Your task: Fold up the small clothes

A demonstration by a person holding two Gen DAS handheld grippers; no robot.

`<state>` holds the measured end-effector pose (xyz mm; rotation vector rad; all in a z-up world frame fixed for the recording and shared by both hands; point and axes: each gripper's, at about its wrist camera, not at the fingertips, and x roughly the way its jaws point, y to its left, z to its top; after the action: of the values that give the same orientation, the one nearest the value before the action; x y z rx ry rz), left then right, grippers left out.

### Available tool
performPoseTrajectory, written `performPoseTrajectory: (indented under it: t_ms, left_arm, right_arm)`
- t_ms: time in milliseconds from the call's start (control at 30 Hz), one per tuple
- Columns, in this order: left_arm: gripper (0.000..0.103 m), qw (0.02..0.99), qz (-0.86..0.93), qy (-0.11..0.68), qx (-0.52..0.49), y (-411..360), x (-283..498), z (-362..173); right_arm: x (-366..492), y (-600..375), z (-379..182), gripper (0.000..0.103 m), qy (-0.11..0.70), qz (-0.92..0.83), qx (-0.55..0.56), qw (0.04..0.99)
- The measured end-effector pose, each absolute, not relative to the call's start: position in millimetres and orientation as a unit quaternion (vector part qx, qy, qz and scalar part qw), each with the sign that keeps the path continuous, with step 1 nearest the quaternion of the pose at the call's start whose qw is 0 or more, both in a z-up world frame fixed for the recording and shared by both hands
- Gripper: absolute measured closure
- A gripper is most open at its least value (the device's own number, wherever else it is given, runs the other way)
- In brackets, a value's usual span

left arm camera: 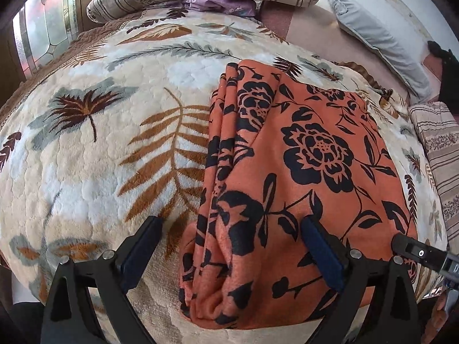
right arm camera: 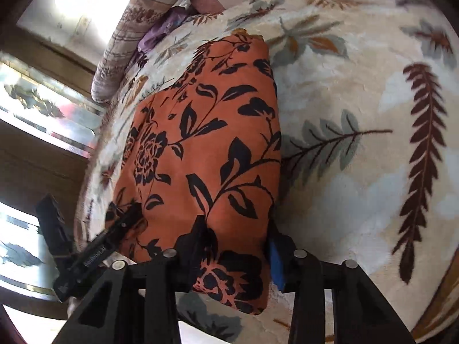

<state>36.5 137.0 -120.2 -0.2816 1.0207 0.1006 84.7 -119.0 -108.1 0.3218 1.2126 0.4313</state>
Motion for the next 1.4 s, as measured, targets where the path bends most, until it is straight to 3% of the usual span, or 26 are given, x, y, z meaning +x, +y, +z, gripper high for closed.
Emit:
performPoseTrajectory:
  t_ms: [100,233,400,500,533,567,667,800,900,1000,1033,1100,1167,1400]
  left_arm:
    - [0.004,0.866,0.043,0.482,-0.126,136,35,-122]
    - [0.004,0.869,0.035,0.477,-0.127,139,33,-122]
    - [0.003,0.870,0.031,0.474,-0.128,139,31,-123]
    - [0.003,0.871,0.030,0.473,-0.129,139,31,-123]
    - [0.003,0.871,0.029,0.473,-0.129,139,31,-123]
    - [0.003,0.872,0.028,0.472,-0.129,140,30,-123]
    - [0.003,0.873,0.026,0.469,-0.128,140,30,-124]
    - [0.002,0.872,0.026,0.472,-0.126,138,31,-123]
    - [0.003,0.867,0.024,0.470,-0.164,152,22,-109]
    - [0.005,0.865,0.047,0.474,-0.157,165,12,-107]
    - [0.011,0.849,0.051,0.499,-0.167,172,12,-120]
    - [0.012,0.851,0.044,0.494,-0.171,175,9,-122]
    - [0.022,0.849,0.037,0.498,-0.173,171,9,-112]
    - [0.022,0.859,-0.019,0.465,-0.214,185,47,-65]
  right_arm:
    - [74,-91,-110,0.065,0.544,0.180,0.033,0.819]
    - [87,-129,-114,0.034,0.562,0.219,0.208,0.770]
    - [123,-175,-121,0.024,0.526,0.232,0.356,0.737]
    - [160,-166,-152,0.024,0.564,0.231,0.392,0.689]
    - [167,-157,-161,0.034,0.582,0.238,0.383,0.677]
    - [171,-145,-158,0.053,0.587,0.239,0.353,0.688]
    - [156,-106,-113,0.063,0.558,0.219,0.185,0.778]
    - [152,-83,-117,0.060,0.555,0.182,0.078,0.808]
    - [151,-102,-113,0.043,0.549,0.173,0.137,0.806]
    - [140,-112,-87,0.042,0.510,0.163,0.139,0.833]
    - [136,-113,-77,0.042,0.495,0.168,0.146,0.840]
    - [127,-111,-63,0.039,0.473,0.196,0.172,0.841]
    - [122,-103,-57,0.034,0.467,0.225,0.184,0.835]
    - [114,-73,-101,0.032,0.521,0.272,0.213,0.781]
